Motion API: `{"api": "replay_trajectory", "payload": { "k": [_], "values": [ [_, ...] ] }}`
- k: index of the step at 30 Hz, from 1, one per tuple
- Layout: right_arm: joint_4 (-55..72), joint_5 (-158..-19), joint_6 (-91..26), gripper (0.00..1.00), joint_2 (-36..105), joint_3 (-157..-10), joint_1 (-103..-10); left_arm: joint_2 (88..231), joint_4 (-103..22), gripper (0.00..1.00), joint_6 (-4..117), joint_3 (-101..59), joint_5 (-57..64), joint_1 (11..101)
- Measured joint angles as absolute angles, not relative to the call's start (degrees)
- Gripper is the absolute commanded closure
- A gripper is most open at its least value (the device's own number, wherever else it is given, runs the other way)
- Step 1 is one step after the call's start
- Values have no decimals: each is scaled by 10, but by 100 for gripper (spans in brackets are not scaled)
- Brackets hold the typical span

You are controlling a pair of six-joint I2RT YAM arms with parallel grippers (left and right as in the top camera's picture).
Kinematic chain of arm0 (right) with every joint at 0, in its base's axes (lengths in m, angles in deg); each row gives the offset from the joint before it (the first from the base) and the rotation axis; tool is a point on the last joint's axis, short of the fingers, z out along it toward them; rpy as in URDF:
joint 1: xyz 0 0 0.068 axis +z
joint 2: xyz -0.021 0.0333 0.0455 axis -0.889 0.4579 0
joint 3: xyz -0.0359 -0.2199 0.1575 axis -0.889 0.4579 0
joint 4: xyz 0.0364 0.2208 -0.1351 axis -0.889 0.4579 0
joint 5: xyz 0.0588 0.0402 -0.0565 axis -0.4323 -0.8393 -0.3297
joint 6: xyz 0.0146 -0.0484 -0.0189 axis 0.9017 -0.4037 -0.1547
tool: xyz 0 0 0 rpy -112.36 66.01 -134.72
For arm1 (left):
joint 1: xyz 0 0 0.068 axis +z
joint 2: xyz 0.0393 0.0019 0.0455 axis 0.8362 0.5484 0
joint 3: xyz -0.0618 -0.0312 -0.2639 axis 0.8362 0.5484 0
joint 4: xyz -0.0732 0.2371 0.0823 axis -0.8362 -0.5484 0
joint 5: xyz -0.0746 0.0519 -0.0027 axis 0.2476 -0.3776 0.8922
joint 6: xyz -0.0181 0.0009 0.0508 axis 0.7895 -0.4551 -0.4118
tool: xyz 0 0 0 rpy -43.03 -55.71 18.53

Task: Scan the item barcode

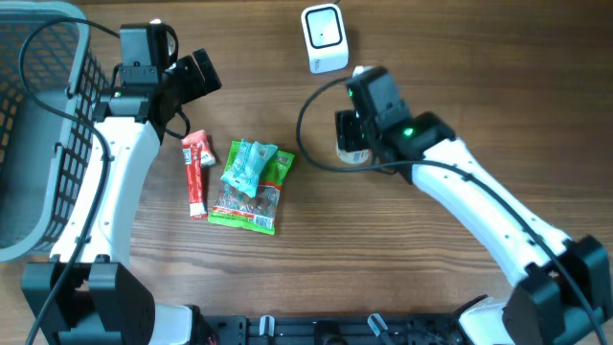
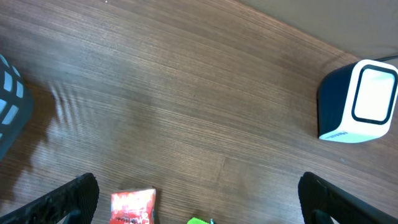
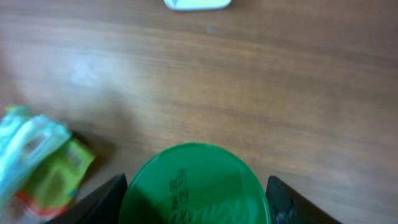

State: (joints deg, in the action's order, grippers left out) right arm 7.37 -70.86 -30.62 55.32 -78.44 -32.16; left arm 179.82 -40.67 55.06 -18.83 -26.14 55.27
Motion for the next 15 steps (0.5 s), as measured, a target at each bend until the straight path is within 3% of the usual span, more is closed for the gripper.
{"api": "replay_trajectory", "payload": {
  "k": [12, 15],
  "values": [
    [-46, -669, -304, 45, 553, -671, -322, 1798, -407, 0, 551, -188, -261, 553],
    [-74, -668, -303, 26, 553, -642, -322, 1798, -407, 0, 551, -188, -261, 553]
  ]
}}
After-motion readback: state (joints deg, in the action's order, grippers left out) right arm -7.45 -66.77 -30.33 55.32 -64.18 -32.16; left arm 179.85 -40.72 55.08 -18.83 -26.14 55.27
